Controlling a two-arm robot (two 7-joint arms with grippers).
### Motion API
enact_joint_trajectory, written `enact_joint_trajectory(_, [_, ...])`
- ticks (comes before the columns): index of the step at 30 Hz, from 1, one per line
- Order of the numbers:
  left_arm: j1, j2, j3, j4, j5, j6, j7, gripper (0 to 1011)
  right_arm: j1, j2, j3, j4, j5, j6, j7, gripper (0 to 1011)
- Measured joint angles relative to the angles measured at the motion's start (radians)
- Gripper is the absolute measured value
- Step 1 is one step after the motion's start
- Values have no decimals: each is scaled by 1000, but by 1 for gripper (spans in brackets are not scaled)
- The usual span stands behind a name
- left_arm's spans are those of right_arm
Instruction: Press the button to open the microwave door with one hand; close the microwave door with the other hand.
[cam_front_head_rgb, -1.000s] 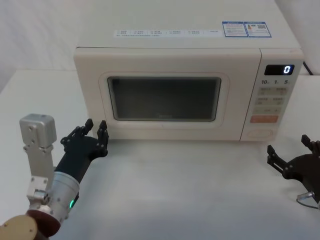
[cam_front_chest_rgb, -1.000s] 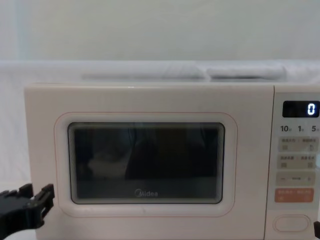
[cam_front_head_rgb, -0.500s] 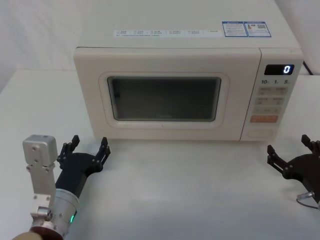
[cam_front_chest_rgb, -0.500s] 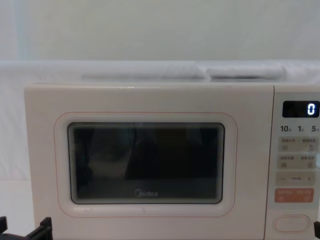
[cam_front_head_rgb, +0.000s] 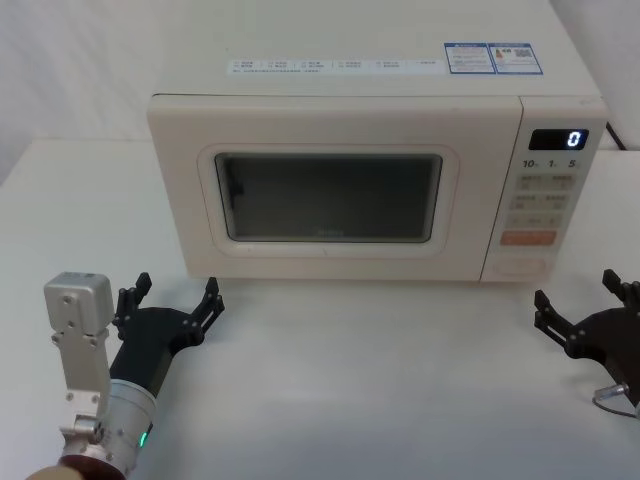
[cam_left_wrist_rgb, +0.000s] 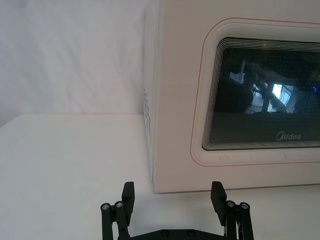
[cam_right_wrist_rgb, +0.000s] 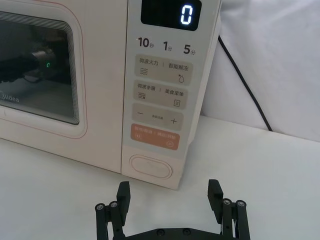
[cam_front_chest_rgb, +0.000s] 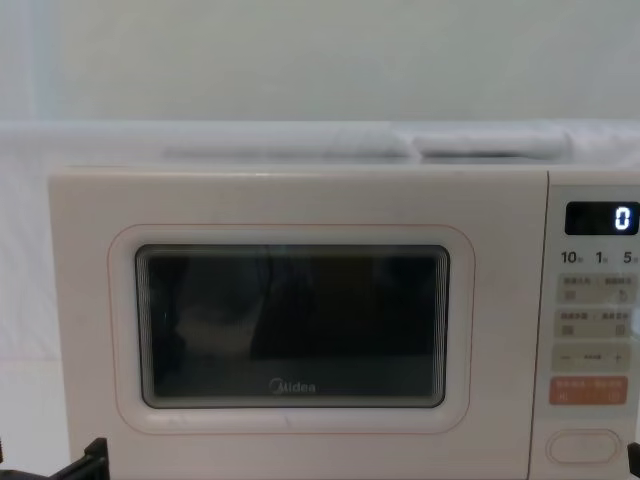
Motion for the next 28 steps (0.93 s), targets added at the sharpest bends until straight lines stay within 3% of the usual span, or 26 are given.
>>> enact_joint_trajectory(28, [-1, 1, 2, -1, -2, 1, 0, 1001, 0, 0, 0, 0, 0, 0, 0, 1002])
